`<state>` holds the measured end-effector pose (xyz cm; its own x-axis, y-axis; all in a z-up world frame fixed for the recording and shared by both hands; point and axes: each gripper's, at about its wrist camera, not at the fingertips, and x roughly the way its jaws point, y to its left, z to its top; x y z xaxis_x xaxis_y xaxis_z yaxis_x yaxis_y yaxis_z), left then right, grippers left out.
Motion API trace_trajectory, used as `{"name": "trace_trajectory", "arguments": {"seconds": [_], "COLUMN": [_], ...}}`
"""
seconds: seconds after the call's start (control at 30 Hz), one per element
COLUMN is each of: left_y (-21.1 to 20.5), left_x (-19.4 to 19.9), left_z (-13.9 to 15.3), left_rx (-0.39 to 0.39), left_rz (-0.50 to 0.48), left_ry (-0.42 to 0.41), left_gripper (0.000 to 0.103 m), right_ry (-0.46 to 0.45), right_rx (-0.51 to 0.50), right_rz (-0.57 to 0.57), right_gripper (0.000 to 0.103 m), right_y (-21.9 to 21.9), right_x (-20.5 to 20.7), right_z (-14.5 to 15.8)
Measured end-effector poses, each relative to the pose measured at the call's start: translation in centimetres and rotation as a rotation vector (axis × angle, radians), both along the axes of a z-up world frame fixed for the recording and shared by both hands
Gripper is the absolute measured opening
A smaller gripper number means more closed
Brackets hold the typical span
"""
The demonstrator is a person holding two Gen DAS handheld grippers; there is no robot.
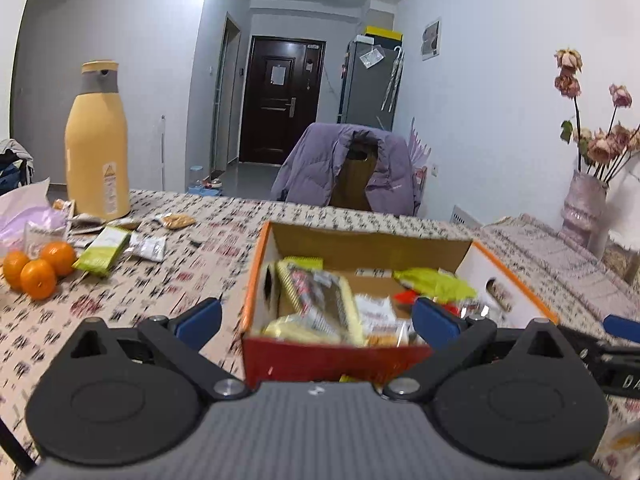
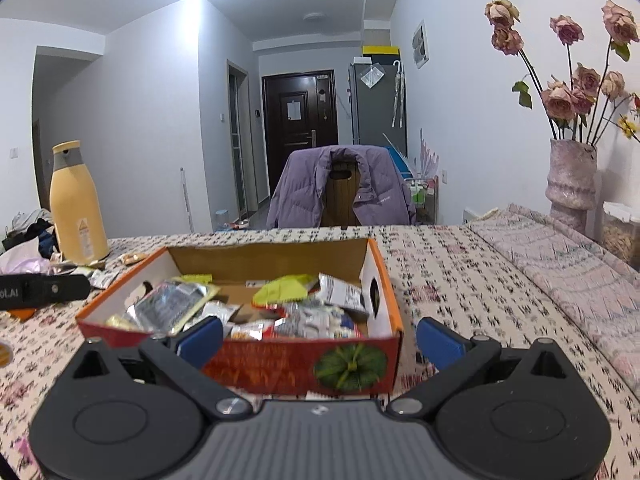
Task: Organize snacks
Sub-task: 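Withdraw both tools from the box toward the remaining snacks, then grasp a white printed packet with the right gripper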
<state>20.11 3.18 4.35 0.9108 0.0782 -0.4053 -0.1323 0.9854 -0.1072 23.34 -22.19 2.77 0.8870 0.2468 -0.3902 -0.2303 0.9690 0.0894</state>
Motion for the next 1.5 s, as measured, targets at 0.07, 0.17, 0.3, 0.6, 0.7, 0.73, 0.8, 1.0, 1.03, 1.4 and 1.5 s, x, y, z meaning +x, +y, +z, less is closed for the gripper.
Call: {"name": "trace_trajectory", "arguments": {"seconds": [0.07, 0.17, 0.3, 0.6, 0.7, 0.73, 0.8, 1.0, 1.03, 1.4, 1.5], "left_y": [0.0, 0.3, 0.6, 1.3, 1.6, 1.7, 1.8, 1.6, 1.5, 1.7, 1.7], "left_x": [-0.8, -2.0, -3.3, -4.4, -4.3, -4.2, -4.3, -4.8, -4.8, -4.6, -4.7], "left_z": [-0.7, -1.8, -2.8, -5.2, -5.7, -5.8, -6.0, -6.1, -6.1, -6.2, -6.2], "left_rx": [0.005, 0.012, 0.030, 0.027, 0.019, 0.013, 0.003, 0.014, 0.017, 0.004, 0.002], "left_rz": [-0.002, -0.003, 0.019, 0.012, 0.017, 0.018, 0.016, 0.019, 0.016, 0.010, 0.008], "left_ry": [0.012, 0.025, 0.030, 0.053, 0.053, 0.052, 0.047, 0.019, 0.018, 0.030, 0.031], "left_gripper": [0.103, 0.103, 0.103, 0.103, 0.103, 0.103, 0.103, 0.103, 0.103, 0.103, 0.103], "right_ry": [0.011, 0.027, 0.051, 0.092, 0.116, 0.123, 0.133, 0.184, 0.200, 0.295, 0.295], "right_rx": [-0.003, -0.008, -0.016, -0.055, -0.066, -0.066, -0.067, -0.111, -0.116, -0.115, -0.105], "right_rz": [0.002, 0.005, 0.006, -0.007, -0.012, -0.012, -0.016, -0.022, -0.026, -0.057, -0.061], "right_gripper": [0.103, 0.103, 0.103, 0.103, 0.103, 0.103, 0.103, 0.103, 0.103, 0.062, 0.051], "right_y": [-0.2, -0.4, -0.7, -1.3, -1.5, -1.6, -1.6, -0.3, 0.0, 1.6, 1.2], "right_x": [-0.7, -1.8, -2.9, -4.3, -4.3, -4.2, -3.9, -1.5, -1.0, 2.7, 2.6], "right_z": [-0.4, -1.1, -1.9, -3.6, -4.0, -4.1, -4.1, -4.4, -4.5, -6.3, -6.4]}}
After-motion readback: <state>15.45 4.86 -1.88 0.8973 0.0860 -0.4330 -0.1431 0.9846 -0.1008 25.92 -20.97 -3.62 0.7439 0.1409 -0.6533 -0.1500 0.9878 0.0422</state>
